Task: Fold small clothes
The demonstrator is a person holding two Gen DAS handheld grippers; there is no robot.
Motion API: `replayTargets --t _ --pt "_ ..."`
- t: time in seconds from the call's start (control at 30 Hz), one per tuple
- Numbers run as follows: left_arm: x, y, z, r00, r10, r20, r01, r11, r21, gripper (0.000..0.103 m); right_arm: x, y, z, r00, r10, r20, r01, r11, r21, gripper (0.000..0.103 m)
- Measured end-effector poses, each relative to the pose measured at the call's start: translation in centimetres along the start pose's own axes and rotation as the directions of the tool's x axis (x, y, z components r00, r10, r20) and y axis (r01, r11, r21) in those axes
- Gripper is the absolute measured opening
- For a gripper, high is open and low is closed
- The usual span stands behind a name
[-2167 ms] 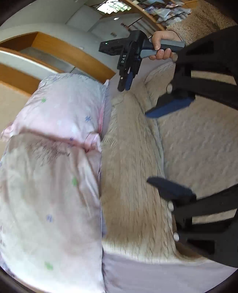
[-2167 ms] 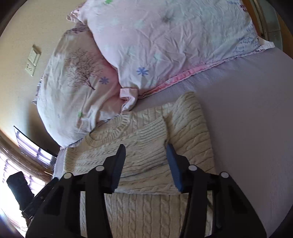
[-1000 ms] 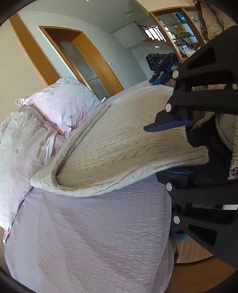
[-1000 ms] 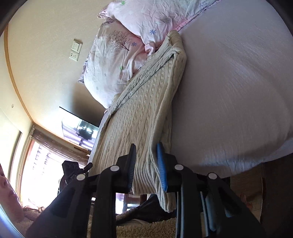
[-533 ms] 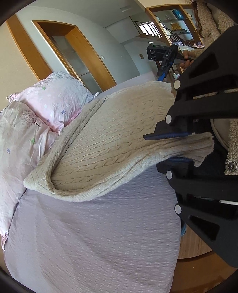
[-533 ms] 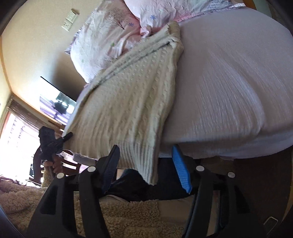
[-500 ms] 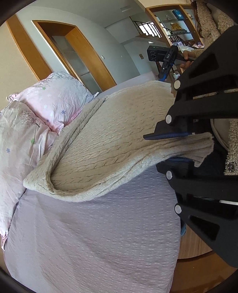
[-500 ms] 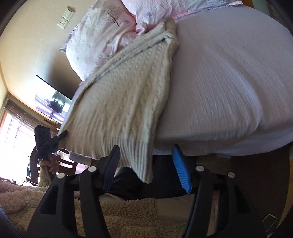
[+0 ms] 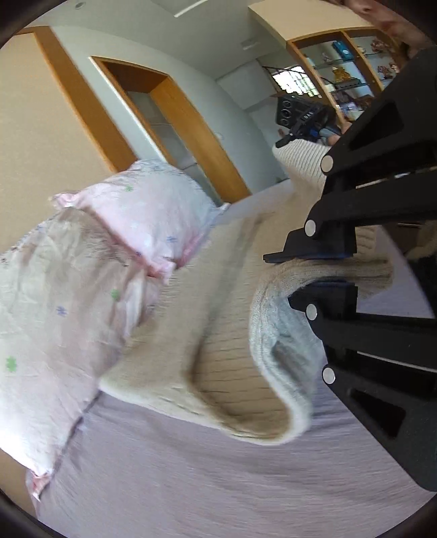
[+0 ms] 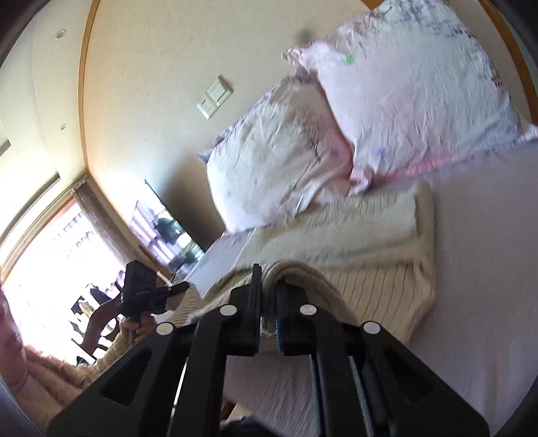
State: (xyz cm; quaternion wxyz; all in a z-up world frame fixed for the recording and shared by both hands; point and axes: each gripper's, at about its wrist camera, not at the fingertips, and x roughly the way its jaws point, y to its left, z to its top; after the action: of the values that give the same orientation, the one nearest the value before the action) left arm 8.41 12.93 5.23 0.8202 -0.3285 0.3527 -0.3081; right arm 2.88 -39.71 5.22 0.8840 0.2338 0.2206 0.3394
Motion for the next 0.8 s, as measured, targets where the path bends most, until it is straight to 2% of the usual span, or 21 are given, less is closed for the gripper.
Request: replayTargets --t 0.07,0.13,0.17,0.23,0.27,0.3,0.33,0.37,0.43,0.47,0.5,0.57,0.6,0.67,0.7,0.77,0.8 --pt "2.0 1.1 4.4 0.994 0.039 0.106 -0.032 0.997 -0.067 0.008 3.9 -2.3 3.3 0.996 -0.064 0.059 0.061 0.997 0.055 0.007" --pt "4.7 2.6 8.1 0.979 0.129 0.155 -0.111 0.987 -0.118 0.008 8.2 -6.0 5.7 0.986 -0.151 0.077 0.136 0.975 0.175 0.007" --pt "6.3 3.4 9.4 0.971 0.183 0.156 -0.163 0.978 -0.131 0.008 10.1 -7.8 6.4 0.974 -0.218 0.062 0.198 0.952 0.236 0.007" --pt "9.2 4.9 11.2 0.957 0.268 0.114 -0.248 0.955 -0.162 0.009 13.1 -11.0 6.9 0.937 -0.349 0.015 0.327 0.893 0.308 0.012" --pt "10.4 5.5 11.7 0.955 0.286 0.077 -0.269 0.946 -0.181 0.009 14.0 -12.0 6.6 0.913 -0.409 -0.012 0.390 0.862 0.324 0.022" --pt "11.1 5.9 11.9 0.955 0.292 0.048 -0.278 0.940 -0.197 0.009 14.9 -12.8 6.7 0.888 -0.458 -0.039 0.444 0.833 0.330 0.050" --pt "11.5 6.1 12.0 0.957 0.290 0.030 -0.277 0.938 -0.208 0.014 15.3 -13.3 6.7 0.869 -0.490 -0.066 0.482 0.811 0.332 0.068" --pt "11.5 5.9 12.0 0.961 0.276 0.027 -0.266 0.943 -0.203 0.022 15.3 -13.6 6.7 0.870 -0.489 -0.060 0.479 0.810 0.338 0.086" --pt "10.3 5.2 11.8 0.964 0.261 0.058 -0.248 0.953 -0.176 0.085 14.1 -13.7 6.6 0.889 -0.458 -0.012 0.433 0.833 0.344 0.088" --pt "9.1 4.6 11.5 0.958 0.269 0.100 -0.252 0.955 -0.157 0.091 13.2 -13.4 6.5 0.897 -0.442 0.013 0.412 0.846 0.339 0.092" --pt "7.9 4.2 11.3 0.953 0.269 0.138 -0.252 0.959 -0.126 0.092 12.4 -13.1 6.4 0.901 -0.431 0.044 0.394 0.858 0.330 0.099" --pt "6.5 4.2 11.3 0.942 0.305 0.142 -0.296 0.952 -0.083 0.092 11.2 -13.0 6.1 0.904 -0.420 0.082 0.374 0.867 0.330 0.100" --pt "6.1 4.7 11.2 0.928 0.352 0.121 -0.344 0.936 -0.082 0.089 11.1 -13.3 6.1 0.911 -0.405 0.082 0.356 0.869 0.342 0.100" --pt "6.2 6.7 10.8 0.915 0.403 0.037 -0.397 0.911 -0.107 0.076 11.2 -13.9 6.1 0.928 -0.365 0.070 0.315 0.872 0.375 0.100" --pt "6.3 7.9 10.4 0.914 0.406 -0.015 -0.405 0.905 -0.135 0.067 11.4 -14.0 6.2 0.933 -0.354 0.060 0.305 0.870 0.389 0.100" --pt "6.7 9.8 9.2 0.924 0.373 -0.088 -0.383 0.905 -0.185 0.061 11.5 -14.2 6.0 0.942 -0.334 0.045 0.288 0.869 0.403 0.100" --pt "6.8 10.3 8.6 0.933 0.346 -0.095 -0.358 0.912 -0.200 0.057 11.6 -14.1 6.0 0.944 -0.328 0.043 0.284 0.870 0.402 0.100"
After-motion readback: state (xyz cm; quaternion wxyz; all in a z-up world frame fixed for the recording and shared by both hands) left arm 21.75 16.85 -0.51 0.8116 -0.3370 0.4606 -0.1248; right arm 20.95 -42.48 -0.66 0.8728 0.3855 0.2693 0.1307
